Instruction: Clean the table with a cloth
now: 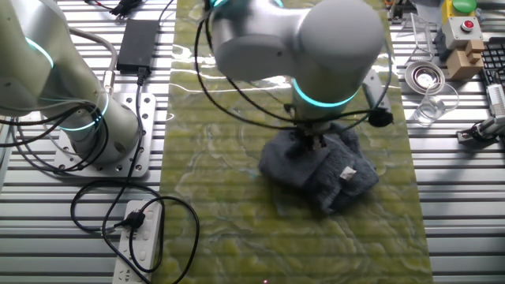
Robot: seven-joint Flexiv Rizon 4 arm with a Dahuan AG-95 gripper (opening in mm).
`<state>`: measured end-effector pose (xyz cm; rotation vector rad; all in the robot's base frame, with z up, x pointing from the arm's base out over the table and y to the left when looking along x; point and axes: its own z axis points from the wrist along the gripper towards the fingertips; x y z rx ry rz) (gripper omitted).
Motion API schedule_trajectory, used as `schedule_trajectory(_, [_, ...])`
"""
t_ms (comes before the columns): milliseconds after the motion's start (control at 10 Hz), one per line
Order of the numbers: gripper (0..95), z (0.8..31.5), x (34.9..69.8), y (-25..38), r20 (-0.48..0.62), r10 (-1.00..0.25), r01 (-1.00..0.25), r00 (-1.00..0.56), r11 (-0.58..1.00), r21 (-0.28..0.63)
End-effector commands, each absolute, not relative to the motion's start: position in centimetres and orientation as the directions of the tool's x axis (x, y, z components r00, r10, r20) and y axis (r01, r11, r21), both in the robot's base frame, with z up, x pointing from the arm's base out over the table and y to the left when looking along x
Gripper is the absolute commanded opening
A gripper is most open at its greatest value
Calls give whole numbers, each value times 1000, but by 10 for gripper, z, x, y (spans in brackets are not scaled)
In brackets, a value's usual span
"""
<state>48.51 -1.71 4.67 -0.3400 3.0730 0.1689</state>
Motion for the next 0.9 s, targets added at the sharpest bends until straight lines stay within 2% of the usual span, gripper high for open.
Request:
schedule_trajectory(100, [0, 50, 492, -7, -63, -167, -176, -984, 967, 185])
schedule_trajectory(500, [0, 59, 505, 4, -47, -129, -136, -990, 969, 207])
schedule_trajectory(900, [0, 59, 503, 3, -54, -214, -220, -975, 965, 146])
